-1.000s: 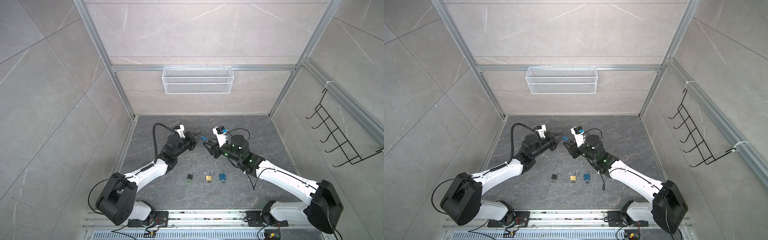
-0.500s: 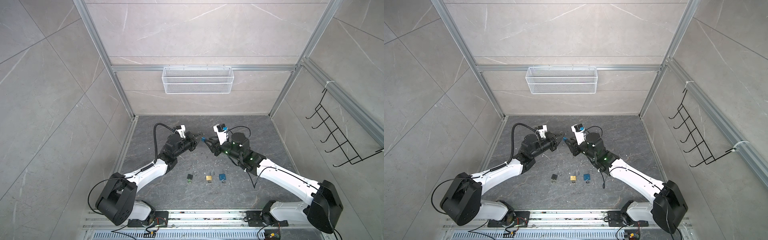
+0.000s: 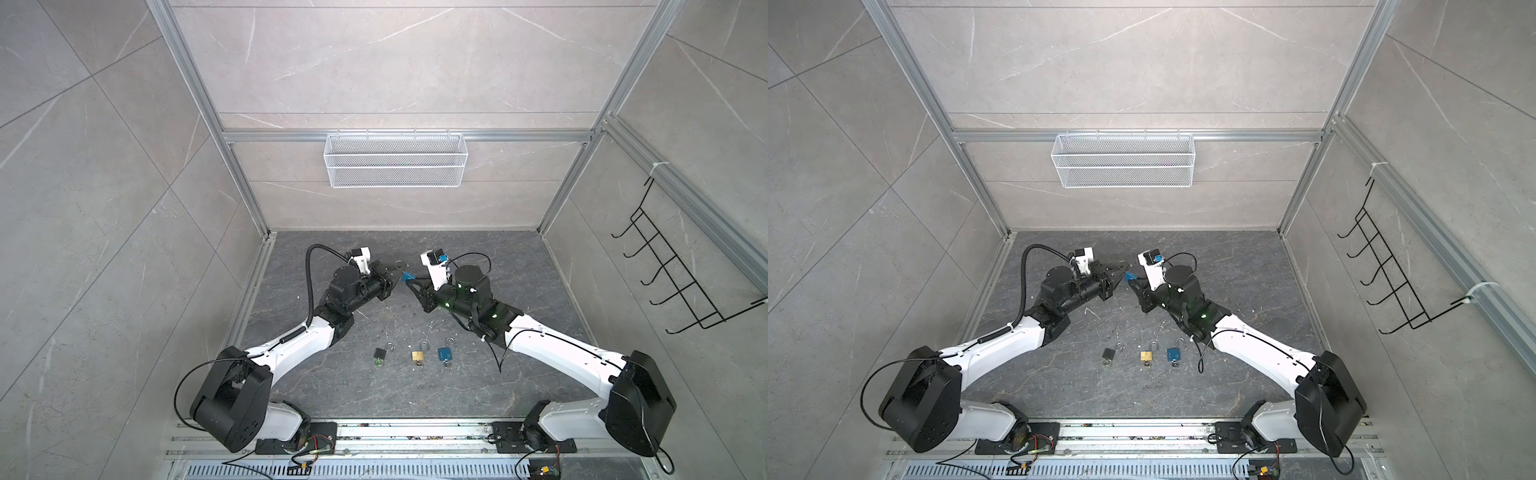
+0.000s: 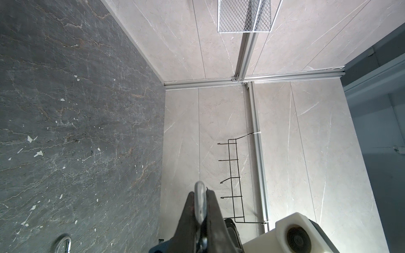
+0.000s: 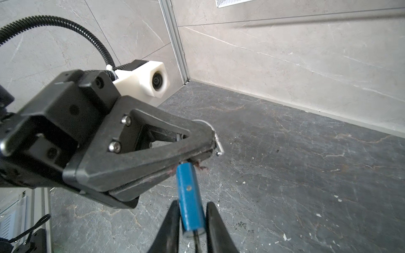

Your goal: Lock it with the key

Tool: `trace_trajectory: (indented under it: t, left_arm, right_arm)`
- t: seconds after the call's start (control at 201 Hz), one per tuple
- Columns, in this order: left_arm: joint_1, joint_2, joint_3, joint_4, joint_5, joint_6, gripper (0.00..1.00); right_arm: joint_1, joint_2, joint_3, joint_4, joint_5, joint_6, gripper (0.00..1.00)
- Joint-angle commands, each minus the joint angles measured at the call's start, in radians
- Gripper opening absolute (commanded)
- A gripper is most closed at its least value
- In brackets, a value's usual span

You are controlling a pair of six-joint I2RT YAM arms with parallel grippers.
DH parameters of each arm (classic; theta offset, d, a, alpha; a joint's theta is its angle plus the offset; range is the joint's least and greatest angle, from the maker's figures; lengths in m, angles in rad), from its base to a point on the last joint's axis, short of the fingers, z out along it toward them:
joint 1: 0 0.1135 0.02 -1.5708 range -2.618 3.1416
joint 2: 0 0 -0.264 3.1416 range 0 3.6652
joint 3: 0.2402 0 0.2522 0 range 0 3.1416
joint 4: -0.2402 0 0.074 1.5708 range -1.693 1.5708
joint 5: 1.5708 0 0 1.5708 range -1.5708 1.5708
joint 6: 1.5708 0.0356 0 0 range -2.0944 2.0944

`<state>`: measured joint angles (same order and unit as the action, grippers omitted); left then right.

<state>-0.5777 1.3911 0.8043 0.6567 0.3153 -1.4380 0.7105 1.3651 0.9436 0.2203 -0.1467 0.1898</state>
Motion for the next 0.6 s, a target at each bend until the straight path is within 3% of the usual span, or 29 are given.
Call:
trace_trajectory:
  t: [0.0, 0.035, 0.214, 0.289, 0.328, 0.343, 0.403, 0.592]
  left_arm:
    - [-0.002, -0.031, 0.05, 0.063, 0.027, 0.019, 0.0]
    - [-0.002, -0.027, 0.053, 0.066, 0.03, 0.018, 0.0]
    - [0.008, -0.006, 0.083, 0.034, 0.082, 0.062, 0.01]
    - [0.04, 0.003, 0.139, -0.113, 0.159, 0.186, 0.68]
    - [0.056, -0.004, 0.153, -0.198, 0.168, 0.272, 0.9]
    - [0.062, -0.011, 0.155, -0.235, 0.163, 0.304, 0.93]
    - [0.09, -0.044, 0.159, -0.368, 0.121, 0.447, 0.99]
    - [0.111, -0.098, 0.237, -0.669, 0.036, 0.965, 0.99]
  right_arm:
    - [-0.008, -0.001, 0.001, 0.026, 0.033, 0.013, 0.09]
    - [-0.008, 0.003, 0.003, 0.025, 0.031, 0.015, 0.0]
    - [-0.02, -0.011, -0.003, 0.022, 0.035, 0.063, 0.0]
    - [-0.056, -0.032, 0.002, -0.006, 0.001, 0.125, 0.0]
    - [-0.082, -0.041, 0.013, -0.041, -0.03, 0.159, 0.0]
    - [-0.093, -0.045, 0.018, -0.058, -0.044, 0.173, 0.0]
    - [-0.133, -0.059, 0.042, -0.127, -0.125, 0.208, 0.0]
    - [-0.227, -0.032, 0.181, -0.486, -0.439, 0.271, 0.0]
